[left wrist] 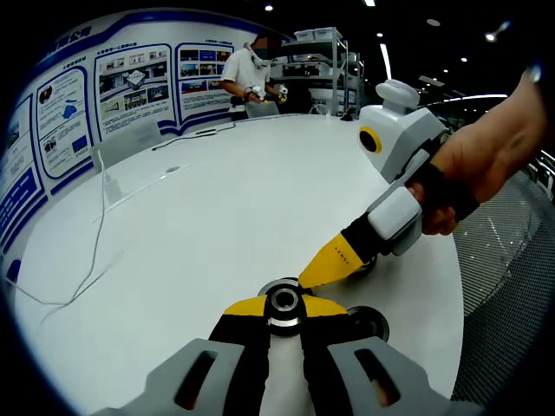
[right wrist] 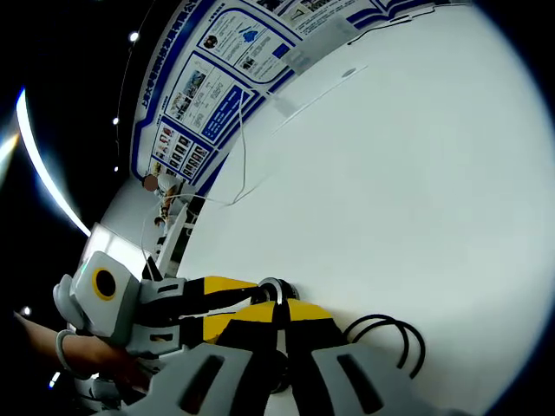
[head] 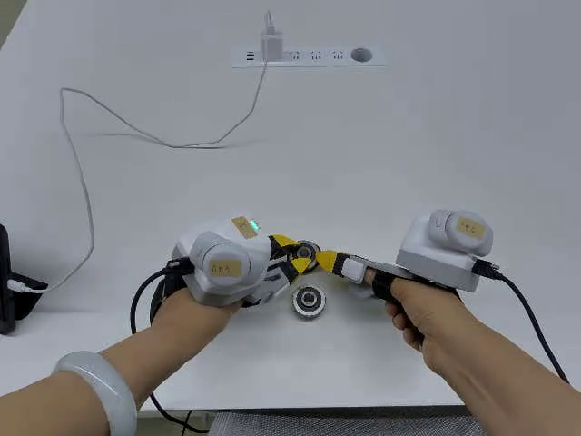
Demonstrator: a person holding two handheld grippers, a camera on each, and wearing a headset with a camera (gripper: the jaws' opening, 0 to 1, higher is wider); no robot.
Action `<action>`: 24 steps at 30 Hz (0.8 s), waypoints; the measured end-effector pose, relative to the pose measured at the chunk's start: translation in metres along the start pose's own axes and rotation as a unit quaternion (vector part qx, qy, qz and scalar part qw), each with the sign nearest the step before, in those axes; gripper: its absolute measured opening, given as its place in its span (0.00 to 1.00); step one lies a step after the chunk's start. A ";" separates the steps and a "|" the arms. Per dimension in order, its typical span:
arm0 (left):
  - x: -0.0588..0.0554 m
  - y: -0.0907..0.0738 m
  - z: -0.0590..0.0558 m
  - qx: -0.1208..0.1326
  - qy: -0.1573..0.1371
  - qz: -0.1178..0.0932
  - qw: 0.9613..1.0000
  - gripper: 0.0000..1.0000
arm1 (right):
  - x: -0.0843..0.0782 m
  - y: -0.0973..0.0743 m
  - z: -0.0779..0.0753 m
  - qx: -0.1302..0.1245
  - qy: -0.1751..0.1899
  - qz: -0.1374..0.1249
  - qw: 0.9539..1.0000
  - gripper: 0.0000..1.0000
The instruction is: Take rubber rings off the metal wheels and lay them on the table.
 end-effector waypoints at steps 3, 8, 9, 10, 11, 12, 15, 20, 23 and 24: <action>0.000 0.000 0.000 0.001 0.000 0.000 1.000 0.13 | 0.001 -0.001 0.000 0.000 0.000 -0.001 1.000 0.03; 0.000 0.000 0.000 0.002 0.000 0.000 1.000 0.13 | 0.001 0.000 0.000 -0.002 -0.004 0.000 1.000 0.02; 0.000 0.000 0.000 0.002 0.000 0.000 1.000 0.13 | 0.001 -0.001 0.000 -0.002 -0.005 0.000 1.000 0.02; 0.000 0.000 0.000 0.002 0.000 0.000 1.000 0.13 | 0.002 0.000 0.000 -0.003 -0.006 0.000 1.000 0.01; 0.000 0.000 0.000 0.002 0.000 0.000 1.000 0.13 | 0.002 -0.001 0.001 -0.004 -0.008 0.000 1.000 0.01; 0.000 0.000 0.000 0.001 0.000 0.000 1.000 0.13 | 0.002 -0.001 0.000 -0.004 -0.009 0.001 1.000 0.01; -0.001 0.001 0.000 0.001 0.000 -0.001 1.000 0.13 | 0.002 -0.001 0.000 -0.004 -0.006 0.000 1.000 0.01; 0.000 0.001 0.000 0.001 0.001 0.000 1.000 0.13 | 0.002 -0.002 0.002 -0.003 -0.003 -0.001 1.000 0.01; 0.000 0.001 0.000 0.001 0.001 0.000 1.000 0.13 | 0.003 -0.003 0.003 -0.001 0.000 -0.002 1.000 0.01; 0.000 0.001 0.000 0.001 0.001 0.000 1.000 0.13 | 0.003 -0.003 0.004 -0.001 0.000 -0.002 1.000 0.01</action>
Point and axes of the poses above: the centre of the closed fingertips' face, and the gripper's own axes: y roughly forward along the fingers, z roughly to its left, x roughly out of its top, the point moved 3 cm from there along -y, roughly backward along the fingers, and after that the axes turned 13 degrees about -y, right-handed, at the moved point
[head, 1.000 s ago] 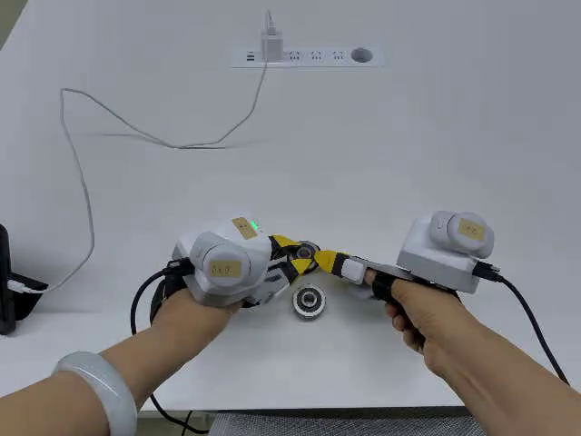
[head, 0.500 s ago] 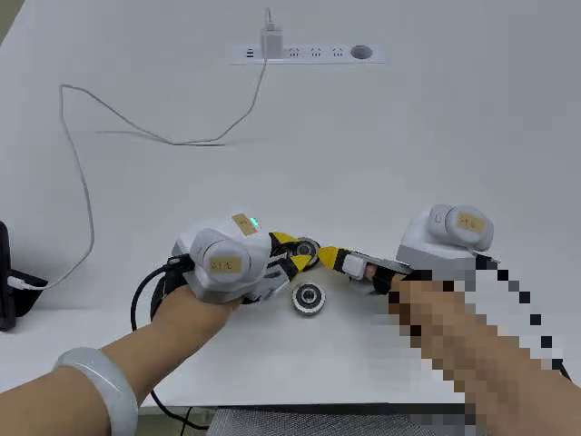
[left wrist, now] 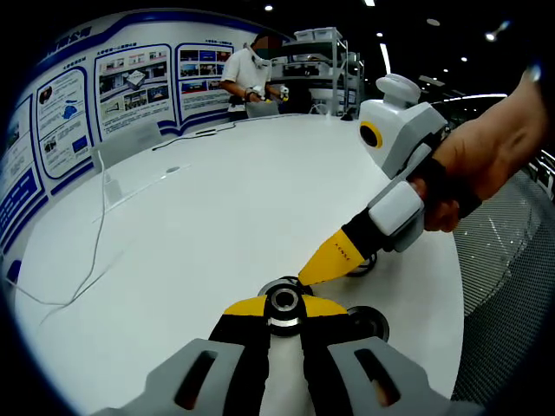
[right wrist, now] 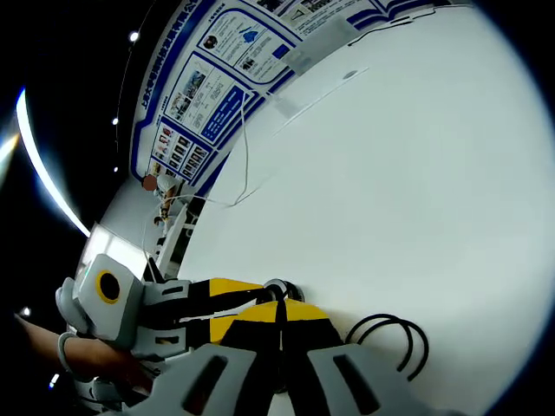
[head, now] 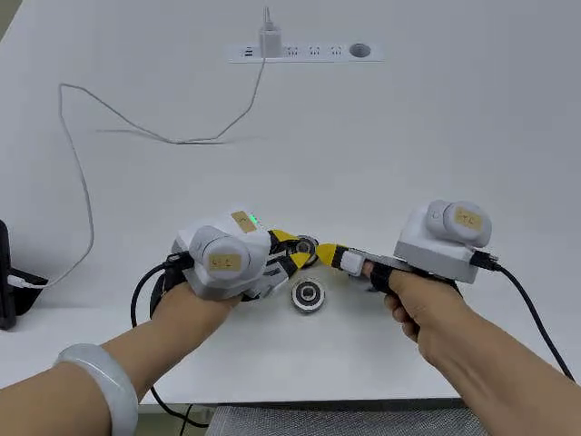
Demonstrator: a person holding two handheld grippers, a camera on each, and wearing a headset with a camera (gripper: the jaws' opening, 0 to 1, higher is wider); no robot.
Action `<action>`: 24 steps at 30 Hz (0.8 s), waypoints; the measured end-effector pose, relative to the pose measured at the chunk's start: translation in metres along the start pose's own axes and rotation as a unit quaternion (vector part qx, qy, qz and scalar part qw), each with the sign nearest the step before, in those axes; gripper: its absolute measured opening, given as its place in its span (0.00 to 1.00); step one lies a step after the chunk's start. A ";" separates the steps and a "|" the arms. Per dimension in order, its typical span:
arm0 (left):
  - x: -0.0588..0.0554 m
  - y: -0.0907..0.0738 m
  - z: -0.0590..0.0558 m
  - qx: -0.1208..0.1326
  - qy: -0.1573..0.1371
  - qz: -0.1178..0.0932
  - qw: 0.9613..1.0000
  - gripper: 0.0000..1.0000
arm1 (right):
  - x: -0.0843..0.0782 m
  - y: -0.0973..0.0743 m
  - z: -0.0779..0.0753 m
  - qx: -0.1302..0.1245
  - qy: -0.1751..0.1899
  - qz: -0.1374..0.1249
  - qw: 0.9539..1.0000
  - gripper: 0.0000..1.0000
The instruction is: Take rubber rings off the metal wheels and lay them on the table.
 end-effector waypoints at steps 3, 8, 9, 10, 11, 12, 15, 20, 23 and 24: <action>0.000 0.000 0.000 0.000 0.000 0.000 1.000 0.13 | 0.000 0.000 0.002 0.001 0.001 0.000 1.000 0.01; 0.000 0.000 0.000 0.000 0.000 0.000 1.000 0.13 | 0.000 -0.001 0.005 0.003 0.002 0.000 1.000 0.01; 0.000 0.000 0.001 0.000 0.000 0.000 1.000 0.13 | 0.000 -0.001 0.005 0.004 0.001 0.000 1.000 0.01; 0.000 0.000 0.001 0.000 0.000 0.000 1.000 0.13 | 0.000 -0.001 0.005 0.004 0.001 0.000 1.000 0.01; 0.000 0.000 0.001 0.000 0.000 0.000 1.000 0.13 | 0.000 -0.001 0.005 0.004 0.001 0.000 1.000 0.01; 0.000 0.000 0.001 0.001 0.000 0.000 1.000 0.13 | 0.000 -0.001 0.005 0.005 0.001 0.000 1.000 0.01; 0.000 0.000 0.001 0.000 0.000 0.000 1.000 0.13 | 0.000 -0.001 0.006 0.005 0.001 0.000 1.000 0.01; -0.001 0.000 0.002 0.000 -0.001 0.000 1.000 0.13 | 0.000 0.000 0.007 0.007 0.003 0.000 1.000 0.01; -0.001 0.000 0.002 0.000 -0.001 0.000 1.000 0.13 | 0.001 0.000 0.008 0.009 0.002 -0.001 1.000 0.01; -0.001 0.000 0.002 0.000 -0.001 0.000 1.000 0.13 | 0.001 0.000 0.008 0.009 0.002 -0.001 1.000 0.01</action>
Point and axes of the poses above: the centre of the closed fingertips' face, and the gripper's own axes: y roughly forward along the fingers, z roughly to its left, x roughly out of its top, the point moved 3 cm from there along -y, roughly backward along the fingers, and after that the axes turned 13 degrees about -y, right-handed, at the moved point
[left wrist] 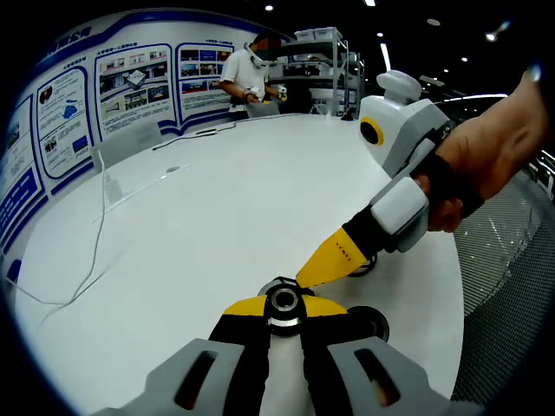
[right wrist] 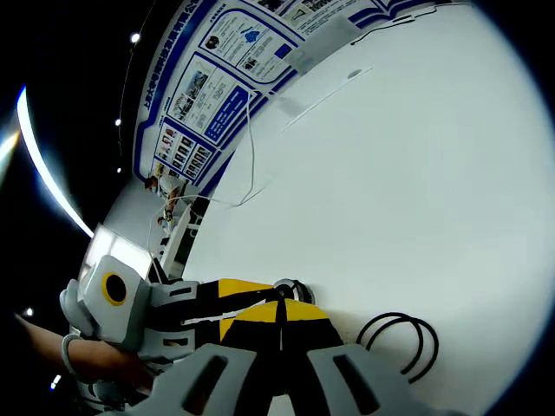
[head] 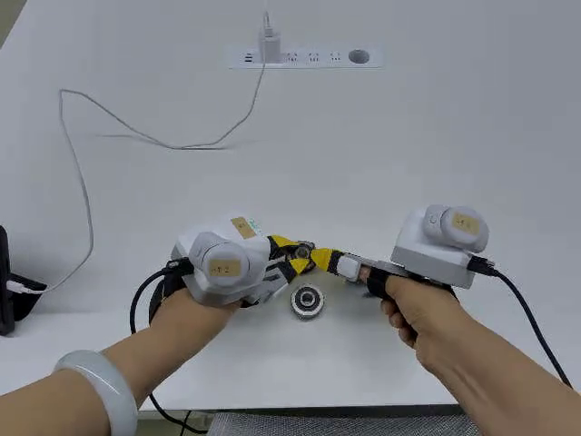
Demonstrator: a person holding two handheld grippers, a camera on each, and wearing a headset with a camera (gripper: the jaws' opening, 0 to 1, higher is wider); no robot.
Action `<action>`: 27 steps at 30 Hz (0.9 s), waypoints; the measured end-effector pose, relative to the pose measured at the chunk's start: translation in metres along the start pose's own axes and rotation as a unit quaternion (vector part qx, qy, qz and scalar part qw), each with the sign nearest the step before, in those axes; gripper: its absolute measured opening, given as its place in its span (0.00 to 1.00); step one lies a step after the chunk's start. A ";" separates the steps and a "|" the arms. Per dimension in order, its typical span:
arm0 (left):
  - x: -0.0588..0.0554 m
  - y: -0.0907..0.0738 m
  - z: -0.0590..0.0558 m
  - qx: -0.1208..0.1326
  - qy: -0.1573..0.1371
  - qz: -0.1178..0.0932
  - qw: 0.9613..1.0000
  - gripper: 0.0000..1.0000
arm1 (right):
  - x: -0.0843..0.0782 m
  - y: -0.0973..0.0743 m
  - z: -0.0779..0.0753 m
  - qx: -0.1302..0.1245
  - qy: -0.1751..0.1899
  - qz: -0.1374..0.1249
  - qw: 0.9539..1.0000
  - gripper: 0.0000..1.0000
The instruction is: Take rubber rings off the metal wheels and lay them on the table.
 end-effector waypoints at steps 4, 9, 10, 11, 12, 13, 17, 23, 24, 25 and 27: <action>0.000 0.000 0.000 0.000 0.000 0.000 1.000 0.13 | 0.001 0.000 0.002 0.003 0.000 -0.001 1.000 0.01; 0.000 0.000 0.000 0.000 0.000 0.000 1.000 0.13 | 0.003 0.002 0.007 0.009 -0.002 -0.002 1.000 0.01; 0.001 0.000 0.000 0.000 0.000 0.000 1.000 0.13 | 0.003 0.002 0.007 0.009 -0.005 -0.002 1.000 0.01; 0.001 0.000 0.000 0.000 0.000 0.000 1.000 0.13 | 0.003 0.002 0.007 0.009 -0.003 -0.002 1.000 0.01; 0.001 0.000 0.000 0.000 0.000 0.000 1.000 0.13 | 0.003 0.001 0.007 0.010 0.001 -0.003 1.000 0.01; 0.001 0.000 0.000 0.000 0.001 0.000 1.000 0.13 | 0.003 0.000 0.006 0.010 0.001 -0.004 1.000 0.01; 0.001 0.000 -0.001 -0.001 0.001 -0.001 1.000 0.13 | 0.003 -0.001 0.009 0.014 -0.001 -0.003 1.000 0.01; 0.001 0.001 0.000 -0.002 0.002 0.000 1.000 0.13 | 0.002 -0.003 0.012 0.018 0.003 -0.005 1.000 0.01; 0.001 0.001 0.000 -0.002 0.002 0.000 1.000 0.13 | 0.002 -0.004 0.012 0.019 0.003 -0.005 1.000 0.01; 0.001 0.001 0.000 -0.002 0.002 0.000 1.000 0.13 | 0.003 -0.004 0.012 0.020 0.004 -0.006 1.000 0.01; 0.001 0.000 -0.001 -0.002 0.002 0.001 1.000 0.13 | 0.003 -0.005 0.013 0.021 0.009 -0.009 1.000 0.01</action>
Point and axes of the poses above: the centre of the closed fingertips' face, and the gripper's own axes: y roughly forward along the fingers, z roughly to its left, x roughly out of its top, the point moved 3 cm from there along -y, roughly backward along the fingers, and after that the axes turned 13 degrees about -y, right-handed, at the moved point
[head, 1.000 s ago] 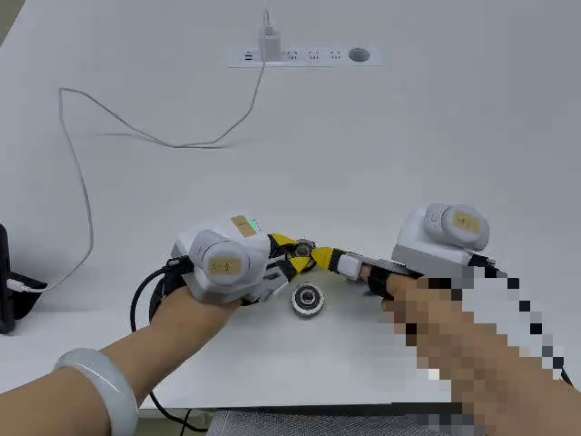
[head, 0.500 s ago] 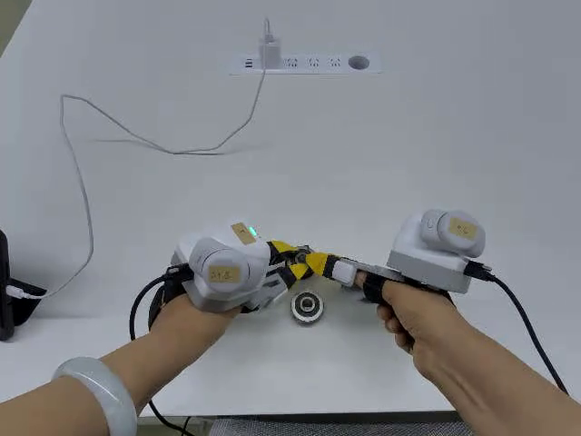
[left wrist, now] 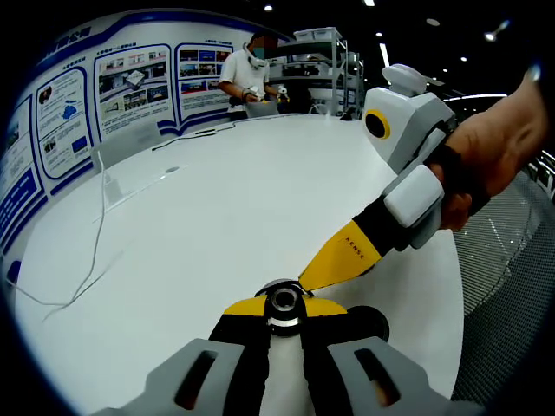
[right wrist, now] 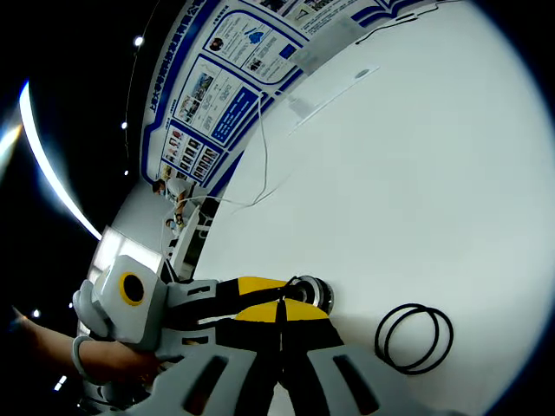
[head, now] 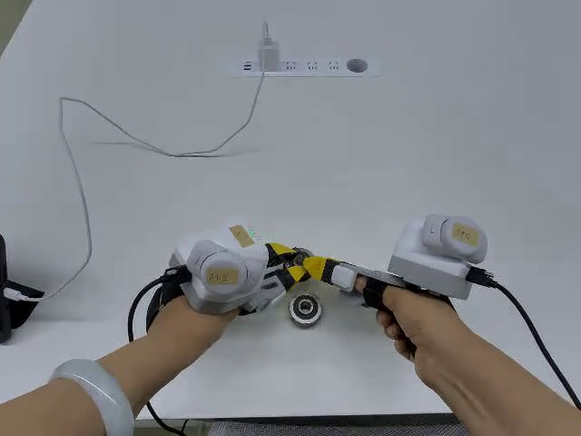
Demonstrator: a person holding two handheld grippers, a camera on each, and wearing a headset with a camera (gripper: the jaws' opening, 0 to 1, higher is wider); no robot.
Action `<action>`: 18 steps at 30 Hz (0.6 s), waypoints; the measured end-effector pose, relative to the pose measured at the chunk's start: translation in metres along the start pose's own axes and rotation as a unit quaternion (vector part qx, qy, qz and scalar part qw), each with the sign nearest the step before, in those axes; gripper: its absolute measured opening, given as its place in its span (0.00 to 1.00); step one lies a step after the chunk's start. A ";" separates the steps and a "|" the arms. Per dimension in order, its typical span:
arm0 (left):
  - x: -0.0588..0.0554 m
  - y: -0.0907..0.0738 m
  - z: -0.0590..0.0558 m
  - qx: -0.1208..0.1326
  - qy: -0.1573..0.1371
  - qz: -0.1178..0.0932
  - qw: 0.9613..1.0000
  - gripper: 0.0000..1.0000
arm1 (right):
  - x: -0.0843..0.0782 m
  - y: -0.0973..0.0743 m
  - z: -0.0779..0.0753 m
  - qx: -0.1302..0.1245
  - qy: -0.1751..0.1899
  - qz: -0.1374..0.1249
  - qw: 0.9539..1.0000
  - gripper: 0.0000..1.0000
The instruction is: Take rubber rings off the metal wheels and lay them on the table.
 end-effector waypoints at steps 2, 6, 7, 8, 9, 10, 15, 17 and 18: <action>0.000 0.000 0.000 -0.001 -0.001 0.002 1.000 0.13 | -0.001 0.000 0.000 -0.002 0.000 -0.002 1.000 0.01; 0.000 0.001 0.000 -0.004 0.002 0.007 1.000 0.13 | -0.001 0.004 -0.006 -0.011 0.005 -0.003 1.000 0.01; 0.001 0.000 -0.001 -0.005 0.003 0.007 1.000 0.13 | -0.001 0.005 -0.005 -0.011 0.001 -0.002 1.000 0.01; 0.001 0.000 -0.001 -0.005 0.004 0.007 1.000 0.13 | -0.001 0.004 -0.005 -0.013 0.000 -0.002 1.000 0.01; 0.001 -0.001 -0.001 -0.005 0.006 0.007 1.000 0.14 | -0.001 0.005 -0.005 -0.015 0.000 -0.002 1.000 0.01; 0.001 -0.001 -0.001 -0.006 0.007 0.006 1.000 0.14 | -0.001 0.004 -0.005 -0.016 -0.001 -0.002 1.000 0.01; 0.006 -0.007 -0.002 -0.012 0.013 -0.009 1.000 0.13 | -0.001 0.005 -0.009 -0.025 -0.003 -0.003 1.000 0.02; 0.008 -0.009 -0.003 -0.013 0.012 -0.014 1.000 0.13 | -0.001 0.005 -0.010 -0.025 -0.003 -0.003 1.000 0.02; 0.009 -0.010 -0.003 -0.011 0.015 -0.016 1.000 0.13 | 0.000 0.005 -0.011 -0.026 -0.004 -0.004 1.000 0.02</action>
Point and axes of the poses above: the centre of the closed fingertips' face, and the gripper's own axes: y roughly forward along the fingers, z roughly to its left, x roughly out of its top, the point moved 3 cm from there along -y, roughly backward along the fingers, and after that the axes turned 13 degrees about -y, right-handed, at the moved point
